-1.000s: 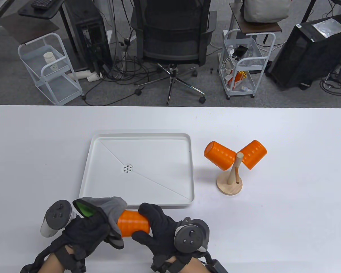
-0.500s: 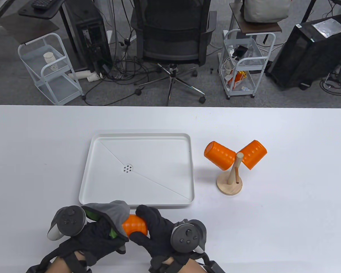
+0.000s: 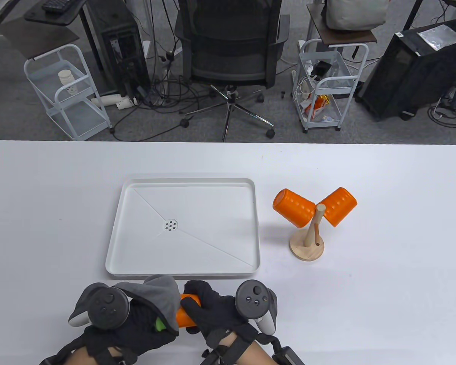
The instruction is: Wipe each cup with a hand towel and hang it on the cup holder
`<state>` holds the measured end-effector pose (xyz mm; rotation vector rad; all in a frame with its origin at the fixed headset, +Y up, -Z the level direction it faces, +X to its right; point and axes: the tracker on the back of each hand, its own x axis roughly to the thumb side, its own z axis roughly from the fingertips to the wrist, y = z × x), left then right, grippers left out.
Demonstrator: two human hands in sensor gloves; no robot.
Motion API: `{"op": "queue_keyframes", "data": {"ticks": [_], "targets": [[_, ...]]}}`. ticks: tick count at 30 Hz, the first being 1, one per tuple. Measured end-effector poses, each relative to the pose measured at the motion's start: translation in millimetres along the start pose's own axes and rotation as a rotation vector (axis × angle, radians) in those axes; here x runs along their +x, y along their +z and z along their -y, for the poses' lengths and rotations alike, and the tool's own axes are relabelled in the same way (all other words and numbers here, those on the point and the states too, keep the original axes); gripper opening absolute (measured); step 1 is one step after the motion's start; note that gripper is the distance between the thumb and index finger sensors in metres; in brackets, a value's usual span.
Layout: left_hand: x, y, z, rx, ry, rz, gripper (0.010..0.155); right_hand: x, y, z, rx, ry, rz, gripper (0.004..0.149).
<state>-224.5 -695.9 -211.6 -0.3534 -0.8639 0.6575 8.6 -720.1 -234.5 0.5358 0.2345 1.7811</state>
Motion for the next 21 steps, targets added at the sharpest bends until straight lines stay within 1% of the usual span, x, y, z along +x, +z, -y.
{"op": "queue_keyframes", "data": {"ticks": [6, 9, 12, 14, 21], "targets": [[7, 0, 3, -0.006, -0.125, 0.013, 0.083, -12, -1, 0, 0.078, -0.128, -0.156, 0.08], [7, 0, 4, -0.003, -0.129, 0.006, 0.083, -16, -1, -1, 0.09, -0.165, -0.176, 0.08], [4, -1, 4, 0.007, -0.084, -0.004, 0.084, -15, -1, -1, 0.074, -0.133, -0.133, 0.079], [-2, -1, 3, 0.005, -0.012, -0.006, 0.085, -11, -1, -2, 0.063, -0.105, -0.083, 0.079], [-21, -4, 3, -0.01, 0.219, -0.007, 0.084, 7, 2, -4, -0.007, 0.147, 0.152, 0.075]]}}
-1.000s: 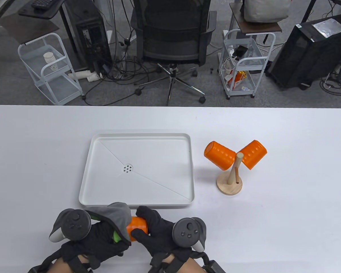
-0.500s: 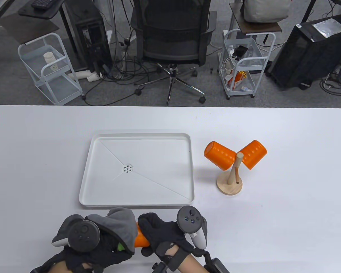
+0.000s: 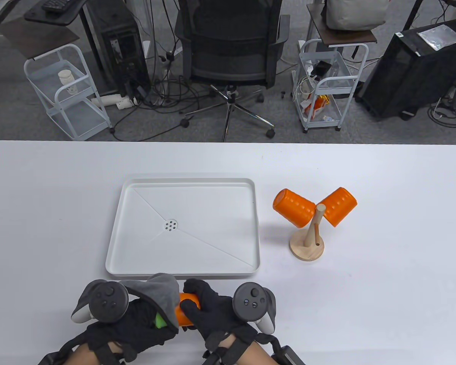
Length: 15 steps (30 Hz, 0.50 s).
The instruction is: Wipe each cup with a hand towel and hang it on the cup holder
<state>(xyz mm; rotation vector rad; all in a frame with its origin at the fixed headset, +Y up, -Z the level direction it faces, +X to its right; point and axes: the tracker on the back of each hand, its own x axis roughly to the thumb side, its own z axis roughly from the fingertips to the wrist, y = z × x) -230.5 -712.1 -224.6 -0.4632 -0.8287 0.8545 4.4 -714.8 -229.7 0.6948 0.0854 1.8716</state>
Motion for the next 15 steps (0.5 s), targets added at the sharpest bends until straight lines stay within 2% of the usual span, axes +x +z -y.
{"op": "queue_keyframes", "data": {"ticks": [12, 15], "targets": [[-24, -3, -1, -0.029, 0.341, 0.028, 0.085, 19, 3, -5, -0.018, 0.201, 0.226, 0.075], [-25, -4, -1, -0.034, 0.356, 0.033, 0.085, 20, 3, -5, -0.017, 0.212, 0.237, 0.075]]}}
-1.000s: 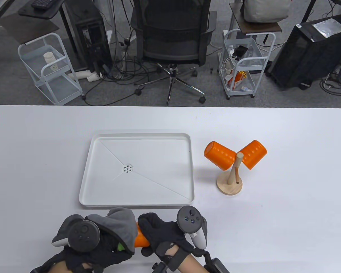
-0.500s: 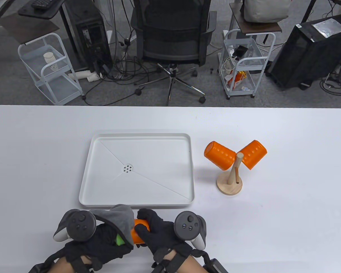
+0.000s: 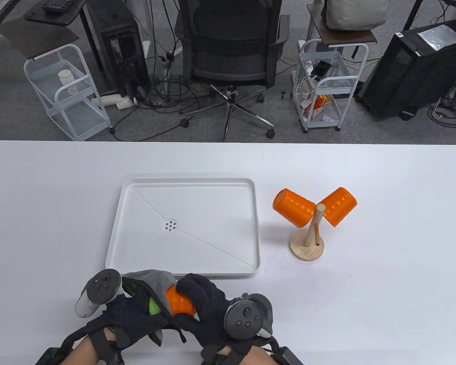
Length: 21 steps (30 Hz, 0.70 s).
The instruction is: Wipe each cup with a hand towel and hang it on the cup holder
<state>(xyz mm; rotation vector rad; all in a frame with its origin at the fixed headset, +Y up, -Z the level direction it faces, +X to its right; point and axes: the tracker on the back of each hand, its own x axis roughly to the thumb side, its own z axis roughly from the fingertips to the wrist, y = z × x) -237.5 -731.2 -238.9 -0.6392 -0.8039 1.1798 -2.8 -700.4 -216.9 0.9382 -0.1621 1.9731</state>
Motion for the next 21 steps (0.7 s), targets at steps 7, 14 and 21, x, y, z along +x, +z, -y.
{"op": "queue_keyframes", "data": {"ticks": [7, 14, 21], "targets": [[8, 1, 3, 0.006, -0.128, -0.008, 0.086, -5, 0, 2, -0.006, -0.069, -0.075, 0.074], [27, 4, 11, 0.029, -0.397, -0.021, 0.086, -17, 1, 4, -0.015, -0.222, -0.217, 0.074], [42, 6, 24, 0.036, -0.661, -0.037, 0.085, -33, 5, 1, 0.027, -0.412, -0.41, 0.076]]}}
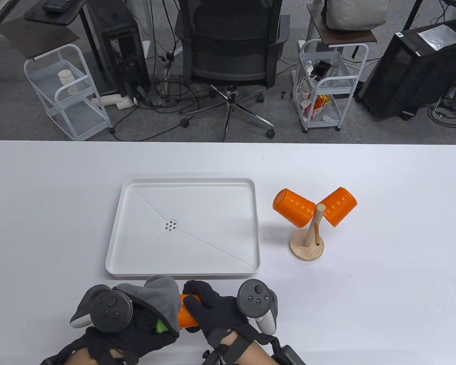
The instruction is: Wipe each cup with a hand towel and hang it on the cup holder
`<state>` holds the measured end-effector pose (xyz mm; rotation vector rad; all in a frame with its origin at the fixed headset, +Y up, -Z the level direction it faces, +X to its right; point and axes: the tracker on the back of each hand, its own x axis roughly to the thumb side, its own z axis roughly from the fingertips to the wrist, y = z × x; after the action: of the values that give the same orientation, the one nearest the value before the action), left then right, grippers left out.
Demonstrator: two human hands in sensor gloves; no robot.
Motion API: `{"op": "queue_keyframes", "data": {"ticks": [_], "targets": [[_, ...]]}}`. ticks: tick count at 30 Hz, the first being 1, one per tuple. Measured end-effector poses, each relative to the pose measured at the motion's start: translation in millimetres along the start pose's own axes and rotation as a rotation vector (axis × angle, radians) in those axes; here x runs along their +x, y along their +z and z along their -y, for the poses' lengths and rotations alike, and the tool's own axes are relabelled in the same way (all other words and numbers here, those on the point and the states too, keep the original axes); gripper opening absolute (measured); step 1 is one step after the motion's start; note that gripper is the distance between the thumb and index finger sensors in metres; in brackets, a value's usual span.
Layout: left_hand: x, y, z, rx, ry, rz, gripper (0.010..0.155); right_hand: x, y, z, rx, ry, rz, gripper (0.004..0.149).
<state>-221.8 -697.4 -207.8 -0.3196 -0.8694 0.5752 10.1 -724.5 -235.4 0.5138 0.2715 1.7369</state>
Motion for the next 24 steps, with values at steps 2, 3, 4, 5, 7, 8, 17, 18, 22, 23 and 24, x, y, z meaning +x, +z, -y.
{"op": "queue_keyframes", "data": {"ticks": [2, 3, 4, 5, 7, 8, 17, 18, 22, 23, 24], "targets": [[3, 0, 0, 0.005, -0.036, -0.001, 0.085, -4, 0, 1, 0.013, -0.044, -0.031, 0.077], [4, 0, 0, 0.008, -0.041, -0.002, 0.084, -5, -1, 1, 0.014, -0.057, -0.039, 0.078], [4, 0, 0, 0.009, -0.037, -0.003, 0.084, -5, -1, 1, 0.013, -0.058, -0.035, 0.078], [3, 0, 0, 0.01, -0.017, 0.0, 0.084, -4, 0, 2, 0.005, -0.046, -0.027, 0.078], [-2, 0, 0, 0.012, 0.056, 0.008, 0.084, -2, 0, 2, -0.012, -0.018, 0.003, 0.079], [-4, -1, 0, 0.013, 0.093, 0.006, 0.084, 0, 0, 2, -0.017, -0.005, 0.028, 0.079], [-28, -3, -1, 0.017, 0.393, 0.002, 0.085, 19, 4, -6, -0.052, 0.228, 0.27, 0.074], [-31, -3, -1, 0.015, 0.434, 0.007, 0.085, 22, 5, -6, -0.058, 0.274, 0.31, 0.074], [-38, -2, -1, 0.032, 0.558, 0.011, 0.086, 32, 8, -10, -0.068, 0.384, 0.436, 0.075], [-40, -3, -1, 0.032, 0.582, 0.013, 0.086, 34, 9, -11, -0.071, 0.413, 0.46, 0.075], [-42, -3, 0, 0.032, 0.62, 0.018, 0.086, 37, 10, -11, -0.076, 0.464, 0.498, 0.076]]}}
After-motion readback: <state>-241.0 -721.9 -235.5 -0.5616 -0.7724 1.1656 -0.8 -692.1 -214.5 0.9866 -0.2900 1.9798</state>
